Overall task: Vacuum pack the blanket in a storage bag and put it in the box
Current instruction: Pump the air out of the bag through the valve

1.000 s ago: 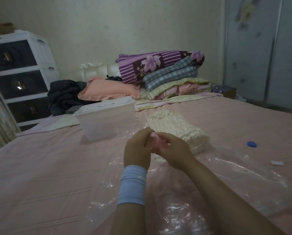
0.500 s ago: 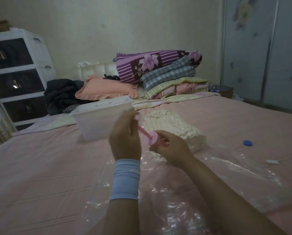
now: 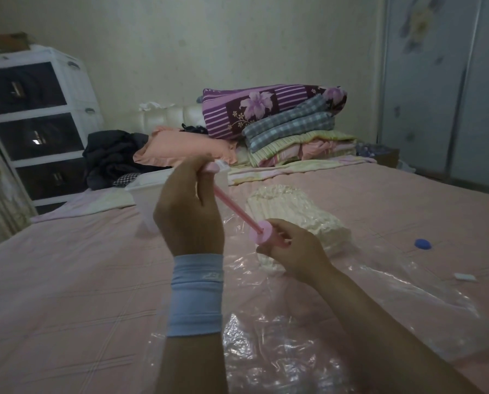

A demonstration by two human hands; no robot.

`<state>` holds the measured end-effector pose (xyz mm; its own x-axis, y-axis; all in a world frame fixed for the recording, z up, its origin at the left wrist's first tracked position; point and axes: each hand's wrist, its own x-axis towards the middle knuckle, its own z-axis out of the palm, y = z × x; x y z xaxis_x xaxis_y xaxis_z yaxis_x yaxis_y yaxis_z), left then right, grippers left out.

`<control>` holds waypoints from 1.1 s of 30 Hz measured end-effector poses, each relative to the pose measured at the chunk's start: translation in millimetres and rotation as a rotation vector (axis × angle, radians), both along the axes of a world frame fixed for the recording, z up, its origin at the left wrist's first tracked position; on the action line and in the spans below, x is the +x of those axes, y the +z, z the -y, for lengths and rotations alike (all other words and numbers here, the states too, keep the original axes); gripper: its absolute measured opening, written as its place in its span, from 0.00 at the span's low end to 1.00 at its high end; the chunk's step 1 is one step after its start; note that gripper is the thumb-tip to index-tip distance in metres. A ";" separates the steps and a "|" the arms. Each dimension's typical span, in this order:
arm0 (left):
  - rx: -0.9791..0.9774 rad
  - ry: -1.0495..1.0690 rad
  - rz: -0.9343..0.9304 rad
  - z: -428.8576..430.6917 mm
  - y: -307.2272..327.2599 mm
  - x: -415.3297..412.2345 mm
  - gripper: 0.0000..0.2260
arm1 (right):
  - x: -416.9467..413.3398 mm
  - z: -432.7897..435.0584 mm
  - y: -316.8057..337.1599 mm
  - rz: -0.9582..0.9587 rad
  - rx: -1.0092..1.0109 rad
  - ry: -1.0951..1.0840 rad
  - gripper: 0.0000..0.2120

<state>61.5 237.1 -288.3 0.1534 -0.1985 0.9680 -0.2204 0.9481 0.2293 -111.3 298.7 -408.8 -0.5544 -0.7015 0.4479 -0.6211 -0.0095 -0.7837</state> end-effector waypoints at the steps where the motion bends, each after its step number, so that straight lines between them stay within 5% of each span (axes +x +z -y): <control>1: 0.024 -0.013 -0.022 -0.8 -6.7 -8.4 0.08 | 0.0 -0.2 -0.7 0.002 0.001 -0.004 0.26; 9: 0.419 -0.219 0.530 7.4 -79.5 -44.0 0.07 | 7.9 1.2 0.5 -0.049 0.013 -0.018 0.29; 11: 0.321 -0.170 0.528 7.1 -60.2 -34.8 0.07 | 6.1 0.0 0.5 -0.062 0.011 -0.022 0.27; 15: 0.059 -0.030 0.232 0.4 -4.3 -3.4 0.07 | -0.3 -2.3 3.6 -0.037 -0.001 -0.025 0.26; 20: 0.078 0.000 0.033 -3.3 -1.6 -7.0 0.07 | -1.1 -2.2 0.3 -0.021 0.011 -0.004 0.26; 27: 0.386 -0.233 0.447 3.1 -85.3 -55.9 0.10 | 5.2 -4.9 5.7 -0.009 -0.007 -0.007 0.31; 33: 0.626 -0.602 0.467 4.6 -71.4 -59.6 0.10 | -3.0 -16.8 11.0 -0.046 0.021 0.034 0.21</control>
<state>1.9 232.5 -359.8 -0.5126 -0.6152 0.5990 0.0631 0.6687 0.7409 -114.3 315.4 -397.8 -0.5092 -0.7291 0.4573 -0.6563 -0.0148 -0.7544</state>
